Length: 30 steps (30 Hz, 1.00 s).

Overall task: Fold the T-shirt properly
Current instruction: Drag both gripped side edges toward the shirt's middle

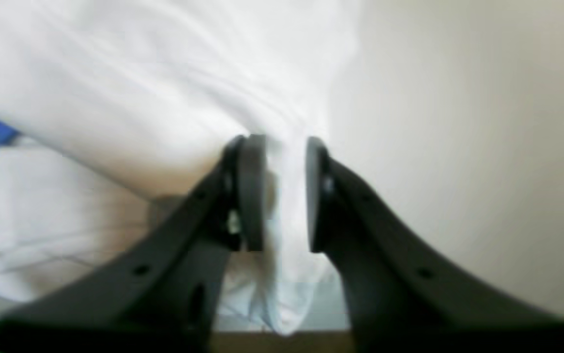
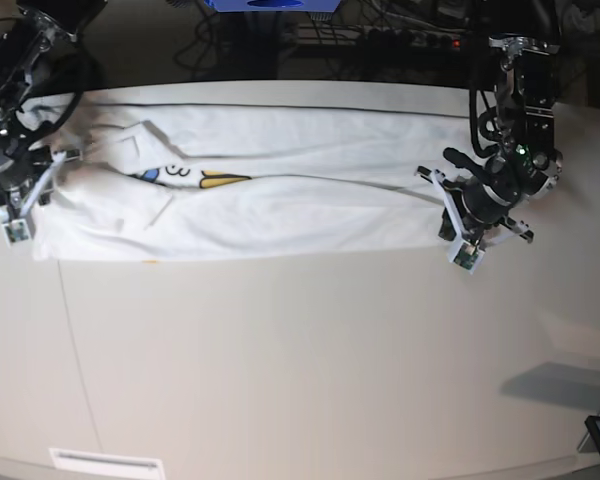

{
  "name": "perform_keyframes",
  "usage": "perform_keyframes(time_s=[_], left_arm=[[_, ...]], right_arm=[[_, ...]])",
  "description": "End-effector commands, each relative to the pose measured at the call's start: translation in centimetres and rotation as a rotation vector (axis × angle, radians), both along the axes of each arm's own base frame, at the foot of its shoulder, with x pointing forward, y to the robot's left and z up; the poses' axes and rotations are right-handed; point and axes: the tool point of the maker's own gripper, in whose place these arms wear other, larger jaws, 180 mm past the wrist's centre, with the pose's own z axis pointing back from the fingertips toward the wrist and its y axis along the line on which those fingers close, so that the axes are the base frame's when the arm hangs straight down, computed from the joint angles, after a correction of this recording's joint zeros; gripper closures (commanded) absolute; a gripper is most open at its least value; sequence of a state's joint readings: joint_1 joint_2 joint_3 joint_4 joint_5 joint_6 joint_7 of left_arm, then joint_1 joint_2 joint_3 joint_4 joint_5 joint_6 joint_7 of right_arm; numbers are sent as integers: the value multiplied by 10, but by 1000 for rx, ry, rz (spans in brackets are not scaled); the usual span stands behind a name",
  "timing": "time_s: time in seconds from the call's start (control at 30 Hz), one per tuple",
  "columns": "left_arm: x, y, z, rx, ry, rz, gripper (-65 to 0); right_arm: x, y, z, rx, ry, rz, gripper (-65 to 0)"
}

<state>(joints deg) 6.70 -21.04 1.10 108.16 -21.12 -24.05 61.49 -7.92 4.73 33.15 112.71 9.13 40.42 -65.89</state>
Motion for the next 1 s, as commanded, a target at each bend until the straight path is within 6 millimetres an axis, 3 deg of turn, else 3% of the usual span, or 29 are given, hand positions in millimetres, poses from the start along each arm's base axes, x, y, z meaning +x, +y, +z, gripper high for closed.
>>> perform_keyframes(time_s=[0.0, 0.17, 0.47, 0.6, 0.83, 0.97], left_arm=[[15, 1, 15, -12, -71, 1, 0], [13, 7, -7, -32, -13, 34, 0], [13, 11, -28, -56, 49, 72, 0], [4, 9, -29, -45, 84, 67, 0], [-14, 5, -10, 29, 105, 36, 0], [-27, 2, -12, 38, 122, 23, 0]], right_arm=[[6, -4, 10, -28, -28, 7, 0], [13, 13, 8, -24, -20, 68, -3], [15, 15, 8, -23, -24, 75, -6], [15, 15, 8, -24, -23, 75, -7], [15, 16, 8, -19, -23, 74, -9], [13, 15, 6, -20, -16, 72, -9]])
